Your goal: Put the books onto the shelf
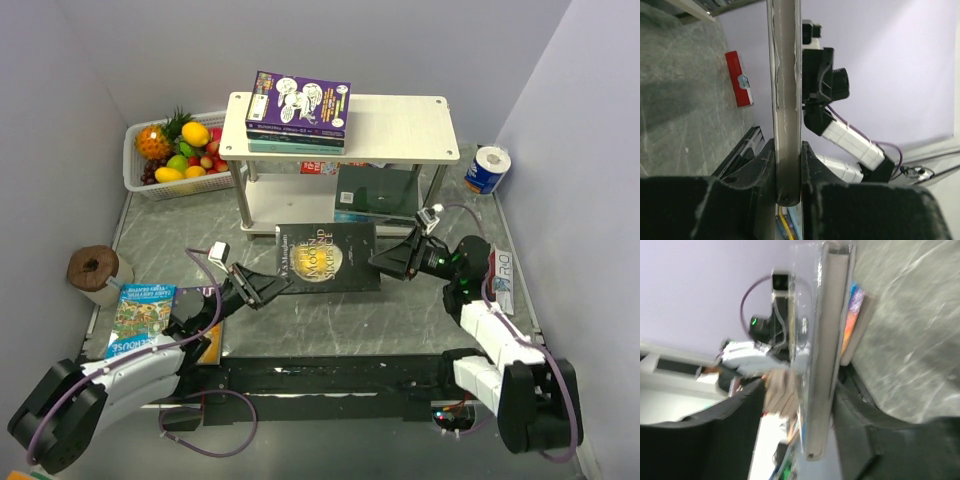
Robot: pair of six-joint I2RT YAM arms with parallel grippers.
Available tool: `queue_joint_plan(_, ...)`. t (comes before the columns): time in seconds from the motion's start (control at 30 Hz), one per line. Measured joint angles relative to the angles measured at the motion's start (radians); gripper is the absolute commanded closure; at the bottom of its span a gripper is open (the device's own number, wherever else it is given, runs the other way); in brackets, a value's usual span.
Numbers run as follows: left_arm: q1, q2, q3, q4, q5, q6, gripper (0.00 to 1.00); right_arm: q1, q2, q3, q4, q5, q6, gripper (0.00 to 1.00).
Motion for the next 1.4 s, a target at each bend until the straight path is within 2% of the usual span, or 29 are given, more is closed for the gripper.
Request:
queue_joint_plan(0.13,0.002,0.015,-0.004,0.008,-0.047,-0.01,0.98,-0.004,-0.113,0.08,-0.323,0.106,-0.185,0.25)
queue_joint_plan(0.37,0.005,0.134,0.0,0.095,-0.108,-0.037,0.98,-0.006,-0.222,0.135,-0.643,0.261,-0.377,0.24)
queue_joint_plan(0.57,0.008,0.252,0.085,0.086,-0.14,-0.033,0.98,-0.007,-0.383,0.177,-0.935,0.492,-0.507,0.24)
queue_joint_plan(0.87,0.013,0.405,0.265,0.117,-0.132,-0.031,0.98,-0.007,-0.451,0.227,-1.066,0.662,-0.563,0.26)
queue_joint_plan(1.13,0.053,0.67,0.449,0.128,-0.056,-0.04,0.98,-0.007,-0.608,0.225,-1.162,0.829,-0.565,0.27)
queue_joint_plan(1.4,0.084,0.799,0.616,0.103,0.02,-0.026,0.98,-0.007,-0.641,0.226,-1.214,0.898,-0.578,0.27)
